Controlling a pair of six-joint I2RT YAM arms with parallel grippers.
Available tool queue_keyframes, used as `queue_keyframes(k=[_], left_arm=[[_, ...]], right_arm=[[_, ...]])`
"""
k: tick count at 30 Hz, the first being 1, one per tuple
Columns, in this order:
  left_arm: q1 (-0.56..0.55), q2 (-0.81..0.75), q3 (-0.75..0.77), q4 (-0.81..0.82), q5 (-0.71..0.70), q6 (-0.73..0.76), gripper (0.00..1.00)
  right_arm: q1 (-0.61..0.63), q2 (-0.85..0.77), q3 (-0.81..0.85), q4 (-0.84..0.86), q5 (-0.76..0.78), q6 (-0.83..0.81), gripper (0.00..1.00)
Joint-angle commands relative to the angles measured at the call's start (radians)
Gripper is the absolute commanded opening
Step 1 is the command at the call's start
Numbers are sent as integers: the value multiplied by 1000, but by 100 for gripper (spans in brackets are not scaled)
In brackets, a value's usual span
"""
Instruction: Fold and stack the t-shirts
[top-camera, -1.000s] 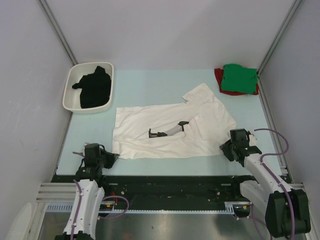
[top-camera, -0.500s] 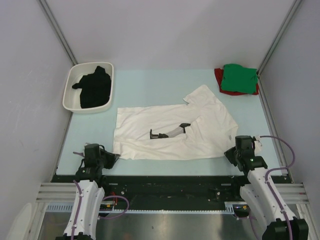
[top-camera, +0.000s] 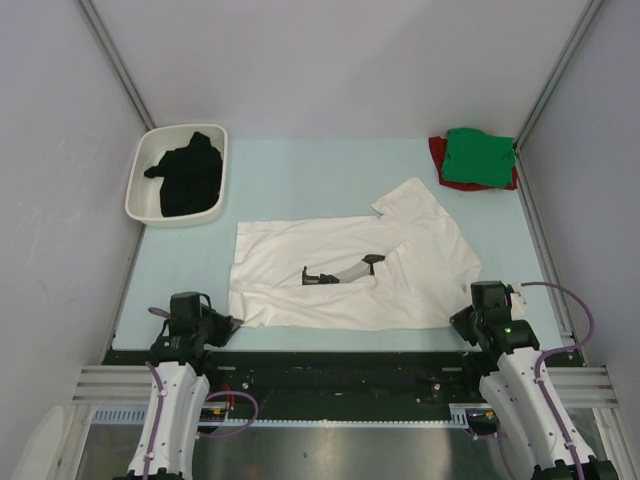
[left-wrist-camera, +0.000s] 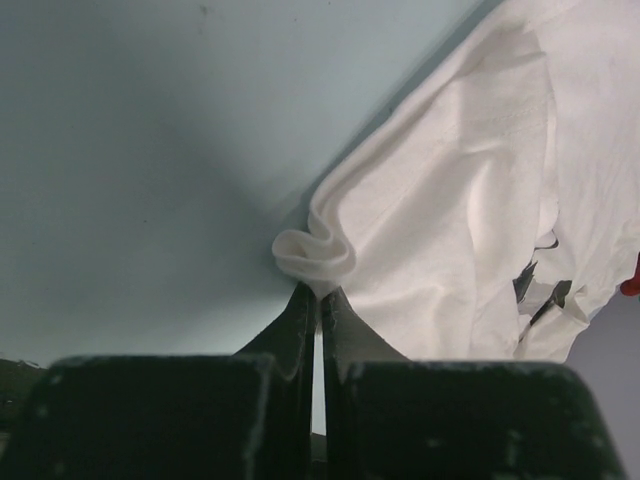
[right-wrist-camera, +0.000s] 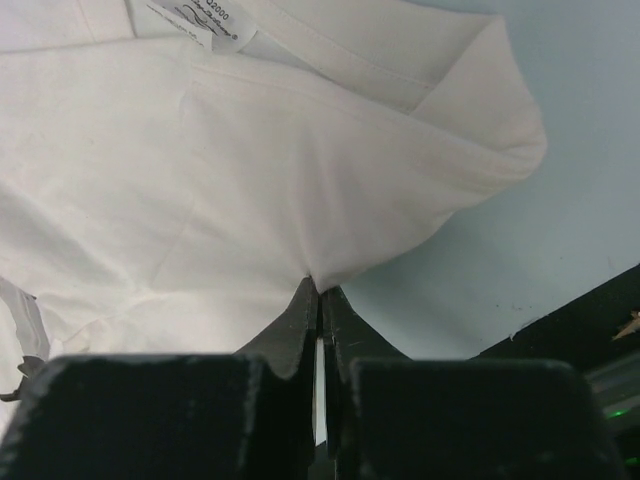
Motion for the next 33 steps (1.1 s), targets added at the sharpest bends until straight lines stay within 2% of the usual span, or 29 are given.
queue_keyframes(k=[1,2,3,4,5,6,9,10,12,15,17,21,23,24,27,33], left_arm=[[-6,-6,9,-68,20,-20,0],[-5,-3,10,-67,23,-12,0],[-5,2,10,-65,26,-9,3],[-5,5,13,-64,31,-5,16],[-3,10,16,-65,40,6,23],[-5,13,23,-67,46,9,27],[-9,13,44,-90,72,14,47],[-8,10,53,-108,78,17,57],[-9,7,85,-120,115,28,61],[-22,24,154,-128,133,37,62],[-25,45,197,-113,144,49,62],[-29,129,308,-30,161,84,63],[-29,180,334,59,193,101,64],[-31,253,363,130,207,112,64],[-42,415,459,189,198,164,64],[-60,683,651,290,155,249,66]], right_arm=[[24,-21,38,-64,-2,24,0],[30,-27,41,-76,1,29,5],[35,-33,43,-83,4,32,27],[43,-41,54,-90,9,26,37],[43,-44,58,-96,0,20,48],[47,-44,63,-102,-5,18,68],[56,-46,101,-137,-29,18,85],[63,-50,110,-148,-37,21,87],[86,-72,141,-160,-75,29,94],[141,-77,190,-134,-100,63,100],[181,-54,221,-78,-86,63,100],[311,101,352,37,0,-47,100],[337,224,406,117,38,-121,100],[349,262,425,151,46,-161,100],[343,413,500,251,57,-316,100],[213,658,644,361,69,-505,100]])
